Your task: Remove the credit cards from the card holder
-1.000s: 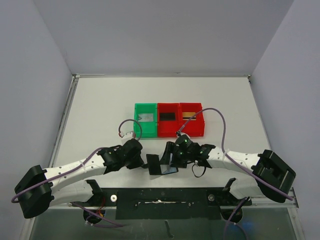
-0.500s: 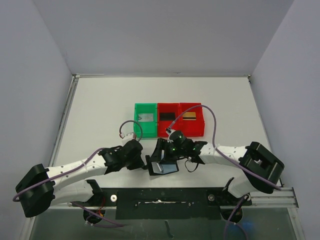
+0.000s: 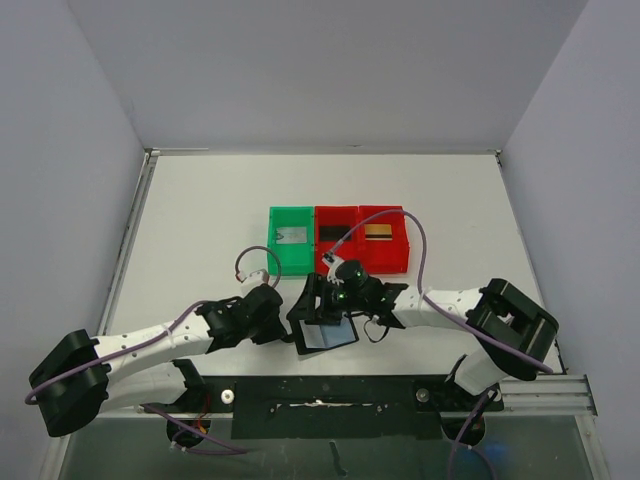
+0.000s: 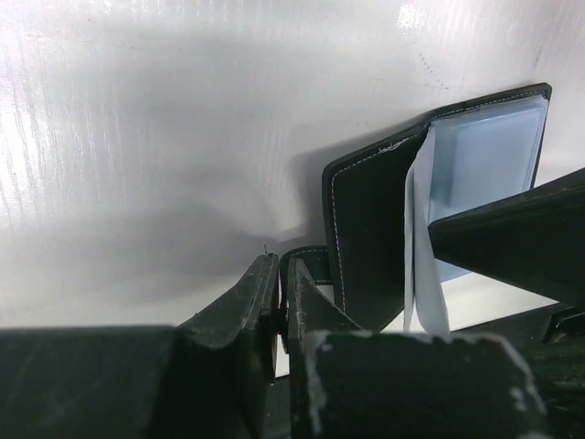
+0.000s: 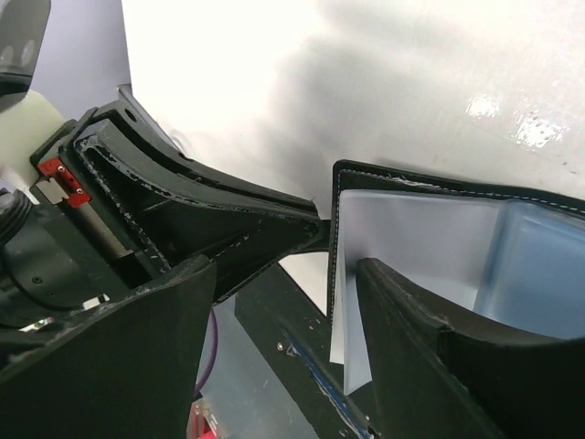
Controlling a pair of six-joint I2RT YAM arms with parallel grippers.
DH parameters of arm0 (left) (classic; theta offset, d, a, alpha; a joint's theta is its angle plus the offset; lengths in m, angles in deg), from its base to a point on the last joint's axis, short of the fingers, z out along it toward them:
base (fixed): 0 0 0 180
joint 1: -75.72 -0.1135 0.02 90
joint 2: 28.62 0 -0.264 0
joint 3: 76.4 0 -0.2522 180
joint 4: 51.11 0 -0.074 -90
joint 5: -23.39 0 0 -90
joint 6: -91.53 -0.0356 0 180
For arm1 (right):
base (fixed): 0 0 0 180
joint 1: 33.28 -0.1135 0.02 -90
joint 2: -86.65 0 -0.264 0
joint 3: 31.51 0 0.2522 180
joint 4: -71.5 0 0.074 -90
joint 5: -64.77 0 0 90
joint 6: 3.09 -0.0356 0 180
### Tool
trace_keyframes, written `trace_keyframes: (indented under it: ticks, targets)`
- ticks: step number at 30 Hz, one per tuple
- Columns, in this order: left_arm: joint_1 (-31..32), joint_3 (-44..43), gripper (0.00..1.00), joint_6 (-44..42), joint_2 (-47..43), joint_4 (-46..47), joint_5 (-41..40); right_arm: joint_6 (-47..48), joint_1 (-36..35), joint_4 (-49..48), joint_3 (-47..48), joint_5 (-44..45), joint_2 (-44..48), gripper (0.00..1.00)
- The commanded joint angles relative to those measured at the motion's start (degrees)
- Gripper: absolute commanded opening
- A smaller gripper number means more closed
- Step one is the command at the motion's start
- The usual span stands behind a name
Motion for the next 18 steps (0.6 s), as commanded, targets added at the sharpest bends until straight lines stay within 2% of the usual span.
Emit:
trace_keyframes:
  ticks: [1,6,10,12,18]
  targets:
    - [-0.36,-0.01,0.06,1.02,-1.34,3.97,0.17,-4.46,0.05,-9.7,-2.58,-1.82,-0.99,0.61]
    - [-0.36,0.19,0.25,2.46,-2.21,5.99,1.38,-14.4,1.51,-23.41,-12.07,1.5,0.02,0.55]
    - [-0.52,1.77,0.39,4.47,-3.66,9.13,2.65,-17.09,2.54,-31.03,-15.72,0.05,-1.84,0.4]
    - [-0.7,2.62,0.44,5.25,-4.21,10.73,3.5,-17.06,2.37,-31.38,-15.41,-0.31,-2.73,0.31]
    - [-1.0,5.55,0.54,7.05,-4.76,15.86,5.95,-17.5,2.3,-24.96,-14.89,1.33,-2.78,0.17]
